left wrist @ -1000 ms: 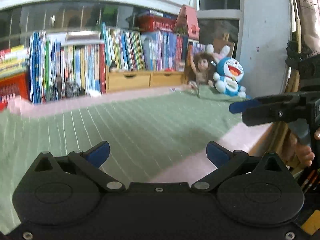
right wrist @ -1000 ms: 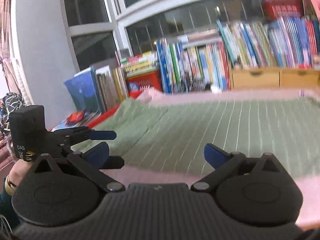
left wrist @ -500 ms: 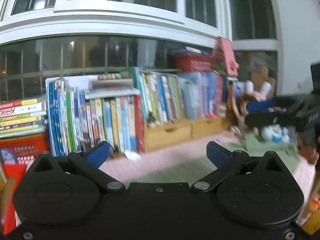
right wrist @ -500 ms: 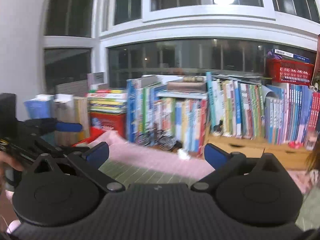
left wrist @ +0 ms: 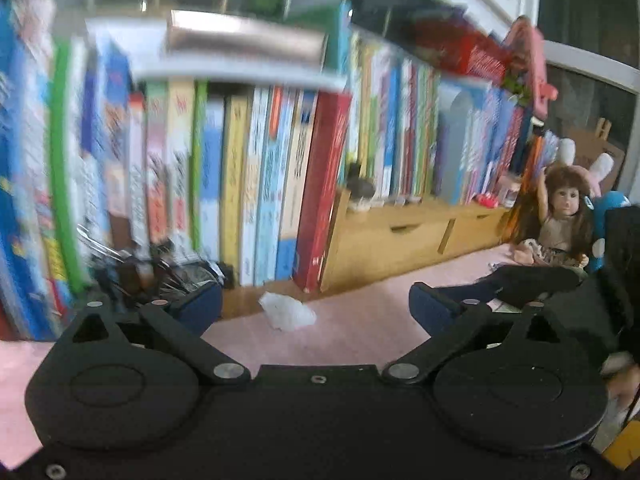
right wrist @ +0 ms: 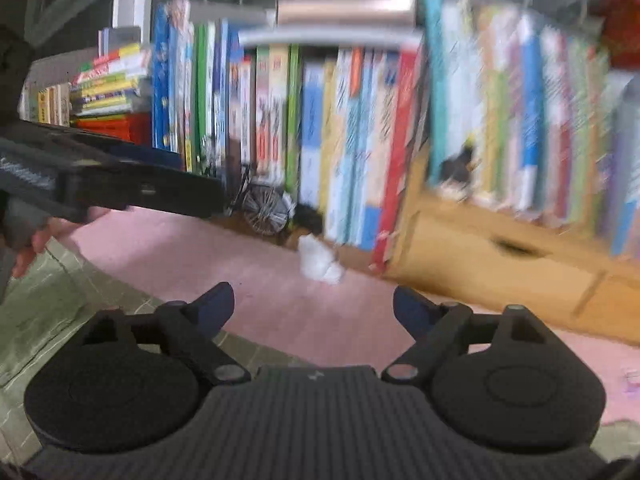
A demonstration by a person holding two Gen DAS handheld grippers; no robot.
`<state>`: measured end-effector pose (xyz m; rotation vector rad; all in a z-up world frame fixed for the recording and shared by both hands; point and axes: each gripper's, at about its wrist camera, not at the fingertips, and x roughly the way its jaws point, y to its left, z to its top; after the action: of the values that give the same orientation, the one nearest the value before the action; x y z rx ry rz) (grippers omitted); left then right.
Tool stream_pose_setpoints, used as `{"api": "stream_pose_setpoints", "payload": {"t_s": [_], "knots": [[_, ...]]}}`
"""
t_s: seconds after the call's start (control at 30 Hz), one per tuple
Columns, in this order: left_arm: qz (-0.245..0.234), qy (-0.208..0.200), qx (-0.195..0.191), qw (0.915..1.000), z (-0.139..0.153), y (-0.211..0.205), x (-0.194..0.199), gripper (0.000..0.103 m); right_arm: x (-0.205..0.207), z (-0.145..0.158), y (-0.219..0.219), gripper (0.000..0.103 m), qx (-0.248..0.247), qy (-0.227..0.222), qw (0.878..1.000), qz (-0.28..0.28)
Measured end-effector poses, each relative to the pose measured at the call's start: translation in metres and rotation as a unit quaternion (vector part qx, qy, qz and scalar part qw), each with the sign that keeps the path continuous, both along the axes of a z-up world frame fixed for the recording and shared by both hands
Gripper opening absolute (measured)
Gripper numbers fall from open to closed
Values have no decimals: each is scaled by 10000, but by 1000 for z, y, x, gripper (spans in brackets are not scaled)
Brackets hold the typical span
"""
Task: Collect trash
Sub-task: 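Move both open tools to the white tissue on the floor by the bookshelf, then close the left tool on the white tissue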
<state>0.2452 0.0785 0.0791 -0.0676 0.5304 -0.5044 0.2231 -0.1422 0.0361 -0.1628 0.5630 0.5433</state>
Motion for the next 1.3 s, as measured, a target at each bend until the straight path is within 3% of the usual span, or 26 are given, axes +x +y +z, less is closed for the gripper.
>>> {"api": "stream_pose_setpoints", "payload": {"t_s": [0.2, 0.43, 0.53, 0.63, 0.7, 0.87, 1.0, 1.1, 1.17, 1.2, 1.3], "knots": [[71, 403, -390, 9984, -34, -5, 50, 89, 55, -42, 16, 71, 176, 448, 9988, -86], [141, 676, -530, 9962, -60, -15, 80, 73, 77, -57, 8, 69, 770, 584, 9953, 13], [238, 882, -730, 9931, -75, -17, 88, 65, 79, -52, 13, 70, 538, 333, 9980, 64], [334, 987, -909, 9904, -85, -18, 93, 57, 90, -57, 18, 69, 387, 521, 9978, 112], [394, 963, -1007, 9895, -88, -17, 94, 56, 95, -61, 19, 64, 346, 713, 9967, 155], [422, 952, -1133, 9881, -90, -15, 100, 54, 98, -62, 23, 61, 299, 628, 9971, 299], [414, 1047, -939, 9892, -95, -19, 106, 54, 99, -64, 28, 59, 220, 591, 9972, 401], [500, 1135, -1042, 9868, -104, -18, 109, 51, 101, -65, 33, 52, 153, 626, 9969, 456], [459, 1168, -1223, 9845, -110, -16, 110, 33, 104, -66, 37, 46, 114, 624, 9970, 435], [449, 1170, -1251, 9842, -113, -16, 110, 30, 105, -66, 37, 45, 117, 644, 9969, 438], [508, 1163, -1397, 9820, -115, -13, 109, 29, 109, -67, 37, 35, 105, 629, 9973, 367]]}}
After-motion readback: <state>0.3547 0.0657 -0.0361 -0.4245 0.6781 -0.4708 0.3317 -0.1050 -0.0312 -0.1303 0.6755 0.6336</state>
